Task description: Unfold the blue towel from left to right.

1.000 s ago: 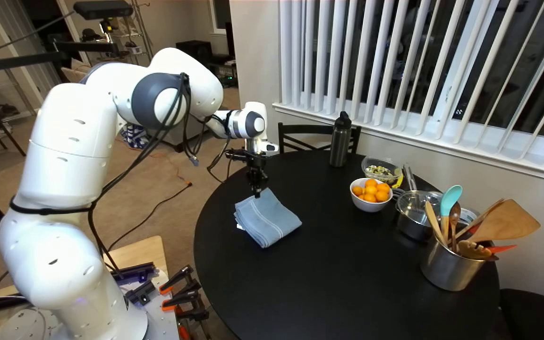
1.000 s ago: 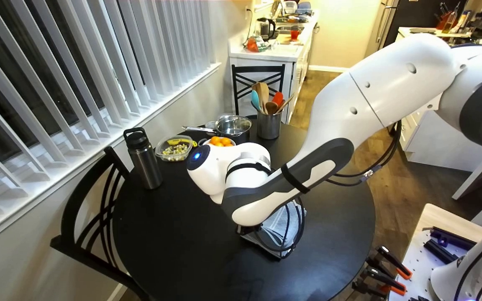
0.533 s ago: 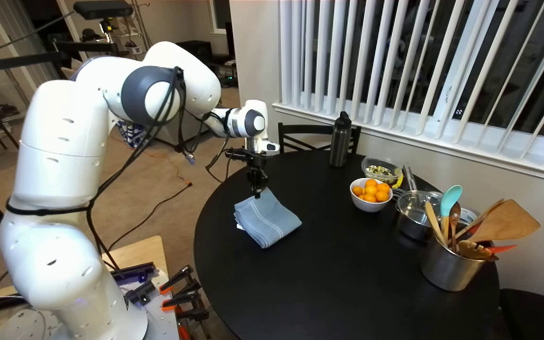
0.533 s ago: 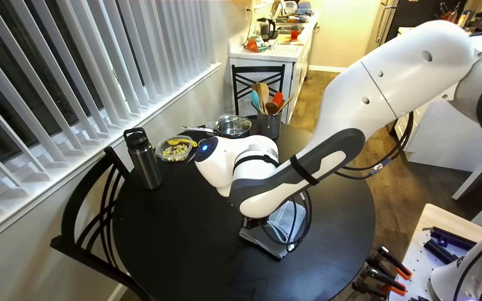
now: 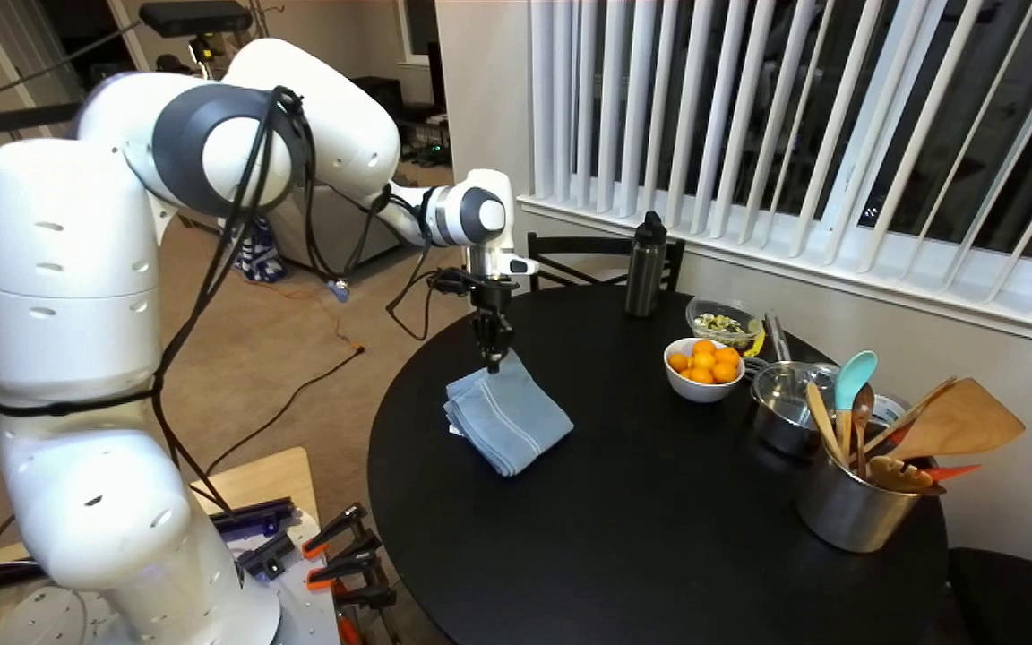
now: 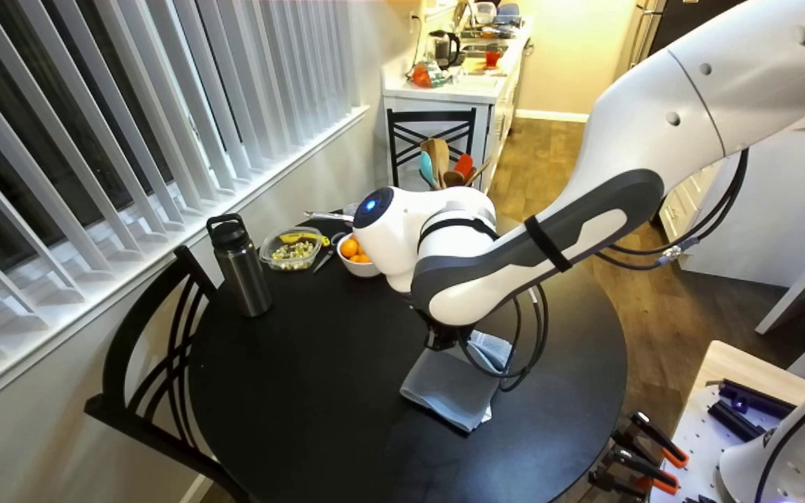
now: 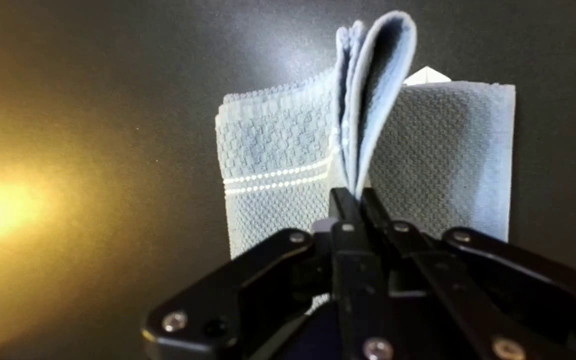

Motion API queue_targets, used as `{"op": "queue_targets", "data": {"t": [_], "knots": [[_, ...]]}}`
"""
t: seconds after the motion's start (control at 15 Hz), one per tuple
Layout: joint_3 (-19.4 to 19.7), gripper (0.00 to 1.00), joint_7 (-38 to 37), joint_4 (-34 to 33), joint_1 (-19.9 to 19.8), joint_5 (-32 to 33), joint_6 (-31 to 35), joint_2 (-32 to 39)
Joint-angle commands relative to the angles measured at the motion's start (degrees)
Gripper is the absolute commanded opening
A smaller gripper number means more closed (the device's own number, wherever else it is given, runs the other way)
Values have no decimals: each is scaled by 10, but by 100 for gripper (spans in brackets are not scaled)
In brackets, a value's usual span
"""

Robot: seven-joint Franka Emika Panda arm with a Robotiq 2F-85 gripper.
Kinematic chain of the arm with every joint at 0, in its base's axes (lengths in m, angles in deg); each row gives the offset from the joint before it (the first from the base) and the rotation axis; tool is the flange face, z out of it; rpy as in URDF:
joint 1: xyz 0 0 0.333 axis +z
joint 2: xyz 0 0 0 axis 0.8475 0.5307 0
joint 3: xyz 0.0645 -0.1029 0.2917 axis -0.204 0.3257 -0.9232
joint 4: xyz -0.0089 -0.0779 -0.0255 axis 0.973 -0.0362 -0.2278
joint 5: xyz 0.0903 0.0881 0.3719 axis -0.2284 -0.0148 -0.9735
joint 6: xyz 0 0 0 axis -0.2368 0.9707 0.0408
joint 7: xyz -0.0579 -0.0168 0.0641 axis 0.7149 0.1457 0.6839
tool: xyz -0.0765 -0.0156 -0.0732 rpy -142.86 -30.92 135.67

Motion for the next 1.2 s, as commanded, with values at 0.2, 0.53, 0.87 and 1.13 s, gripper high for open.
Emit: {"op": "queue_targets", "data": {"t": [0.2, 0.53, 0.87, 1.13], "knots": [[6, 2, -100, 48, -5, 83, -57, -66], [8, 2, -170, 53, -22, 143, -75, -64], [17, 2, -141, 126, -72, 137, 0, -84], [34, 2, -142, 168, -107, 146, 50, -87]]}}
